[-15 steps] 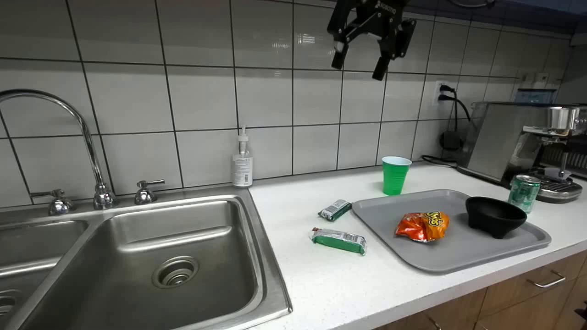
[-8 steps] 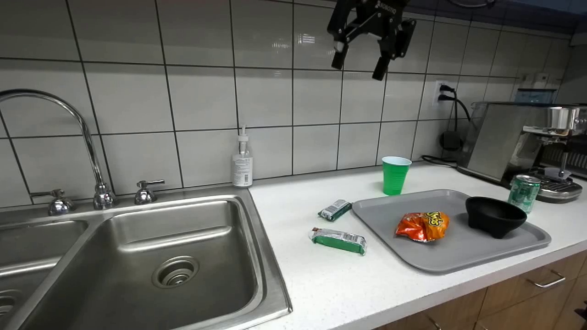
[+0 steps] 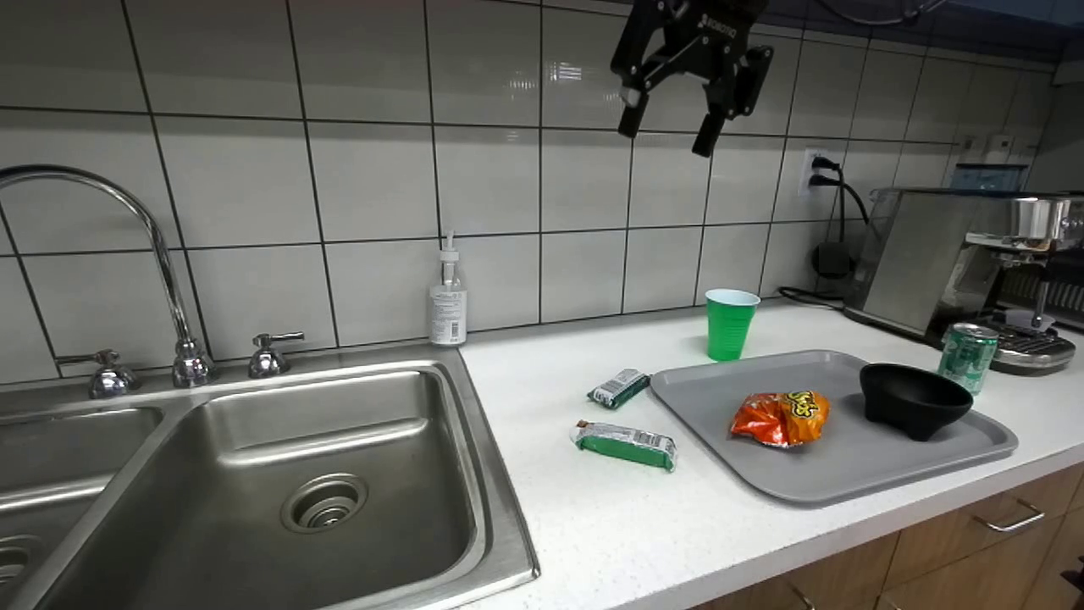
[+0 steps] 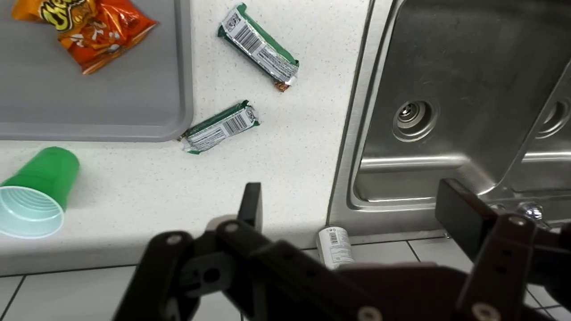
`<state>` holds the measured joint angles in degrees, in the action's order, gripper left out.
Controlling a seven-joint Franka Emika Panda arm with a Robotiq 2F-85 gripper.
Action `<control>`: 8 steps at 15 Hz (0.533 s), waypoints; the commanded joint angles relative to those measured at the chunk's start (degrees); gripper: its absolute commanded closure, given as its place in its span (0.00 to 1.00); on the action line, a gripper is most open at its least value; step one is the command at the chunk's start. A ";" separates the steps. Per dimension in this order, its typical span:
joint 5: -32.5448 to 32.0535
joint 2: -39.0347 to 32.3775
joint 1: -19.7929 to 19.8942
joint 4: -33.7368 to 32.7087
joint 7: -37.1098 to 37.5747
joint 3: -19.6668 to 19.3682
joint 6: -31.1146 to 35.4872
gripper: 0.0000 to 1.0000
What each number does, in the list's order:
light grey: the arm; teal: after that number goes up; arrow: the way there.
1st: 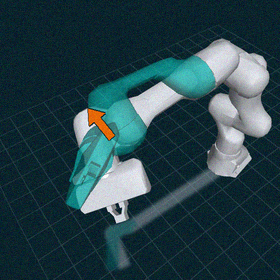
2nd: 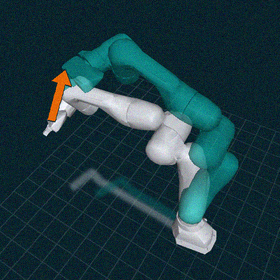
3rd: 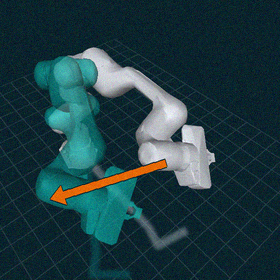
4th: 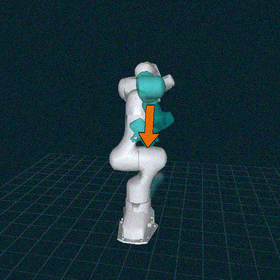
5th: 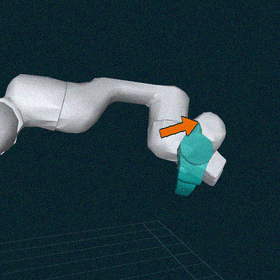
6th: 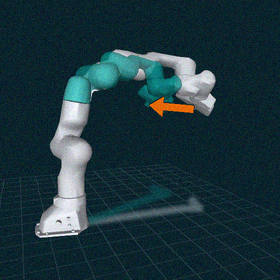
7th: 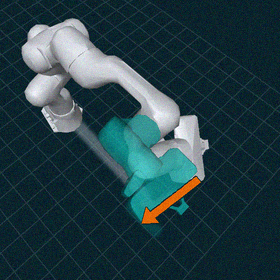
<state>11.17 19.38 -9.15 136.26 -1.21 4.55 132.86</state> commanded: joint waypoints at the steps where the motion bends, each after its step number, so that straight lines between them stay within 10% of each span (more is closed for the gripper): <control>1: -0.80 0.65 1.49 2.95 0.20 -0.17 5.37 0.00; 8: -3.88 0.83 4.22 8.28 1.22 -0.90 14.67 0.00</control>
<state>9.53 19.38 -6.38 142.27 -1.21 3.55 144.19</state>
